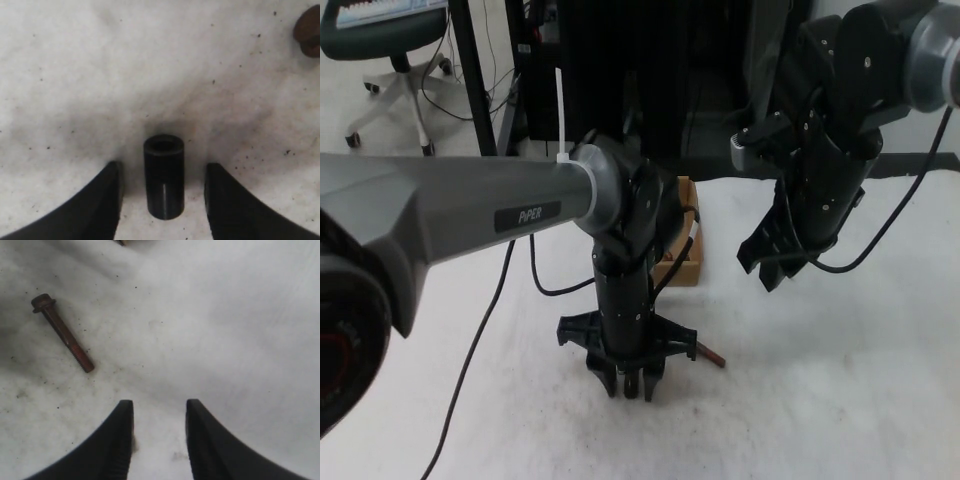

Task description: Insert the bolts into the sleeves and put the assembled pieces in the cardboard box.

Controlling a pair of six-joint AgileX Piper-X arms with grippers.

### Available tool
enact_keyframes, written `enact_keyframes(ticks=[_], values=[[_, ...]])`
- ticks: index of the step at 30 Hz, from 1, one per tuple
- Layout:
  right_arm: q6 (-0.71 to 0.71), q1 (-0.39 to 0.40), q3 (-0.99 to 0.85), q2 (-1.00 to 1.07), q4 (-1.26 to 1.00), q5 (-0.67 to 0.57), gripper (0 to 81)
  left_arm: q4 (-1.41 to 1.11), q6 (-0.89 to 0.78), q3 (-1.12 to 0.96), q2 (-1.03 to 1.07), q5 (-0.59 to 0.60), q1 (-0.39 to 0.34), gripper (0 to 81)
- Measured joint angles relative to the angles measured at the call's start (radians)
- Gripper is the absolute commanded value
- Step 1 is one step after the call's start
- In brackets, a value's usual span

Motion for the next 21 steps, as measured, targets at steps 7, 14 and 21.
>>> enact_keyframes(ticks=[7,14,21], values=[[0.0,0.0,0.0,0.0,0.0,0.0,34.2,-0.034,-0.007,0.0,0.0,0.0,0.0,23.8],[0.0,0.0,0.0,0.0,0.0,0.0,34.2,-0.046,-0.007,0.0,0.0,0.0,0.0,22.7],[0.0,0.0,0.0,0.0,0.0,0.0,34.2,-0.046,-0.003,0.0,0.0,0.002,0.0,0.1]])
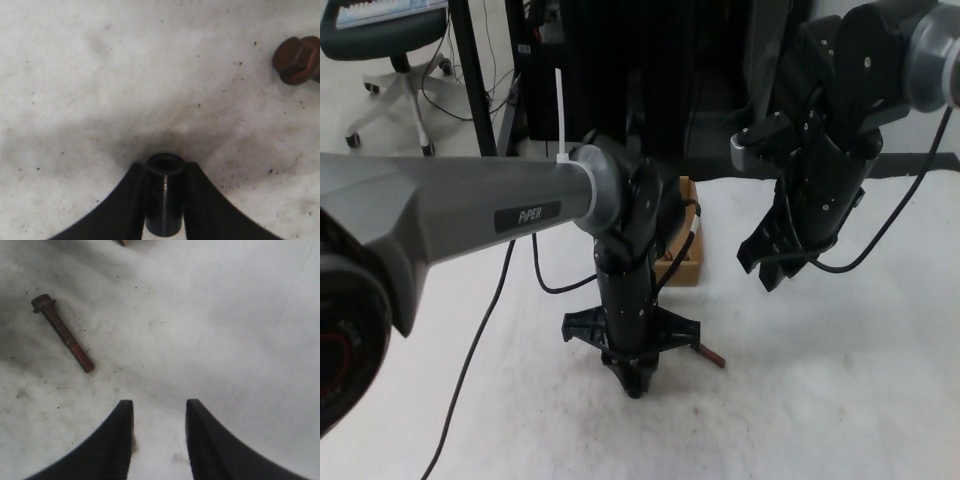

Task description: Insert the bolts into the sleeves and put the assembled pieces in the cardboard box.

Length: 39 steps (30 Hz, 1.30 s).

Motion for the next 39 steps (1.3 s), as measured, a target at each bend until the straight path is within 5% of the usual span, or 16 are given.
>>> enact_keyframes(ticks=[6,22,39], values=[[0.0,0.0,0.0,0.0,0.0,0.0,34.2,0.0,0.104,0.0,0.0,0.004,0.0,0.2],[-0.142,0.017,0.0,0.0,-0.102,-0.173,34.2,-0.134,0.43,0.036,-0.25,-0.243,0.034,0.2],[-0.258,0.123,0.0,0.154,-0.143,-0.126,34.2,-0.316,0.512,0.631,-0.826,-0.226,0.219,0.2]])
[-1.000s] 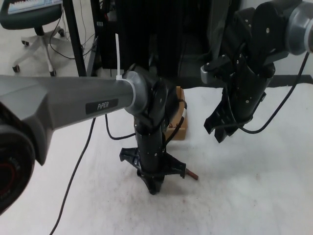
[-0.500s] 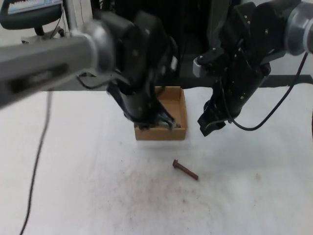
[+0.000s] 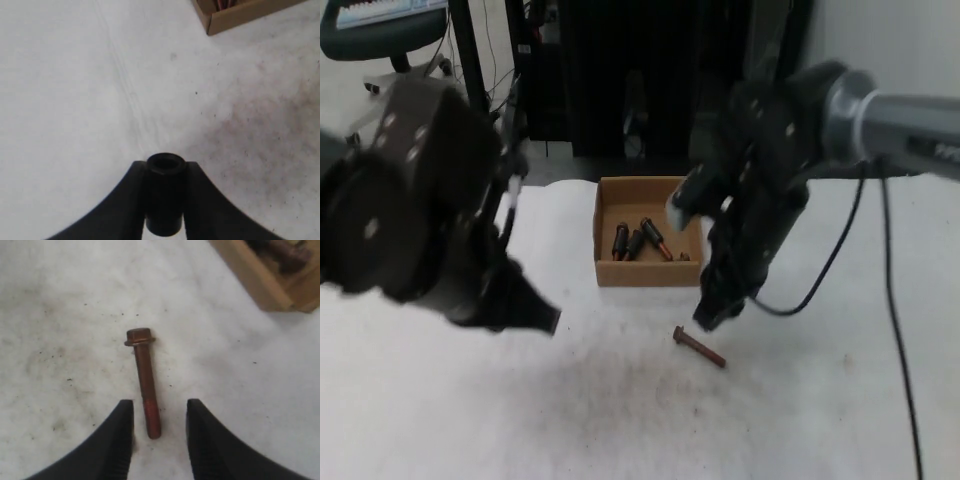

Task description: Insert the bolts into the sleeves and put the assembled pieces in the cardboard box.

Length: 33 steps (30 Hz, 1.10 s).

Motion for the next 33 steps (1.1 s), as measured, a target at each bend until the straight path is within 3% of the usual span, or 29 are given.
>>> enact_keyframes(ticks=[8,17,33], values=[[-0.113,0.05,0.0,0.065,-0.055,0.091,34.2,0.036,0.034,0.063,-0.048,0.007,0.007,0.2],[-0.234,0.051,0.0,0.067,-0.107,0.117,34.2,0.043,0.046,0.064,-0.048,0.007,0.007,0.2],[-0.254,0.051,-0.007,0.094,-0.116,0.119,34.2,0.043,0.046,0.064,-0.048,0.007,0.007,0.2]])
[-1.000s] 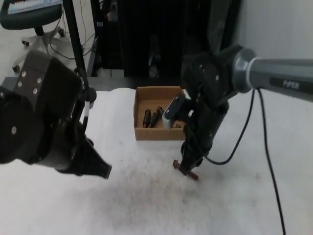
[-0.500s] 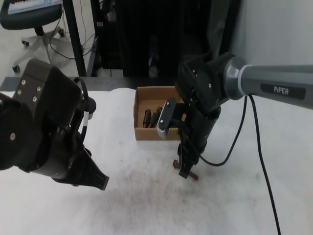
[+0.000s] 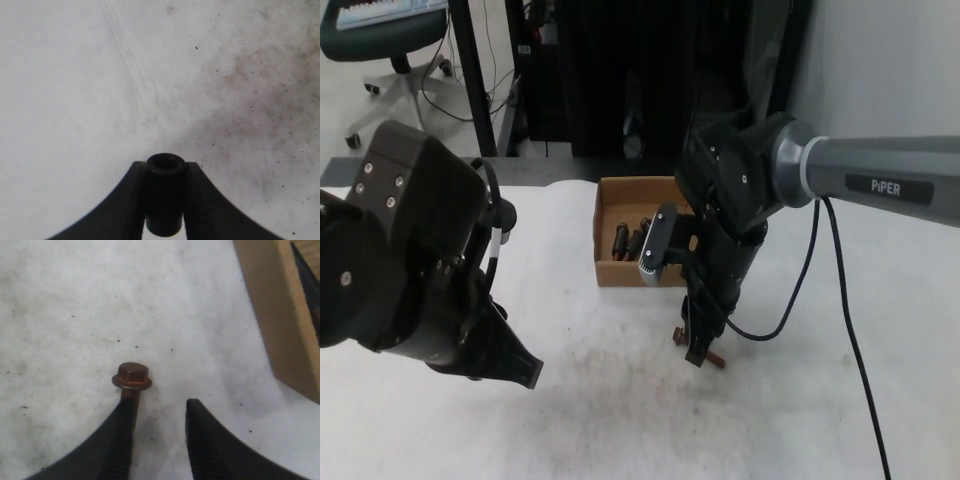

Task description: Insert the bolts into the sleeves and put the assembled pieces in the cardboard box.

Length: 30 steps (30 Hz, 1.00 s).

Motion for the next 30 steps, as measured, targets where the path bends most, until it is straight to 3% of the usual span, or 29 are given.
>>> enact_keyframes(ticks=[30], values=[[0.0,0.001,-0.033,-0.028,0.105,0.014,34.2,-0.02,0.0,0.0,0.0,0.006,0.0,0.2]])
